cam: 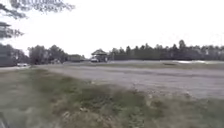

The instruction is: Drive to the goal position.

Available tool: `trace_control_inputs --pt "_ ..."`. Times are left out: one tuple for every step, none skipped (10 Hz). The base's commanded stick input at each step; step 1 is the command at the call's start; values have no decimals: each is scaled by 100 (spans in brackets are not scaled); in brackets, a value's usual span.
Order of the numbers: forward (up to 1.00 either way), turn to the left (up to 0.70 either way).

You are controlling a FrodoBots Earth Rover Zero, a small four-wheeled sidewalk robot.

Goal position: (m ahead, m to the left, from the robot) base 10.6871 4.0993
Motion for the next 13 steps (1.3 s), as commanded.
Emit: trace_control_inputs --pt "50 0" --pt "50 0" --pt "50 0" --pt "50 0" --pt "50 0" --pt "50 0" --pt "50 0" --pt "50 0" --pt "50 0" --pt "50 0" --pt "50 0" --pt "50 0" --pt "50 0"
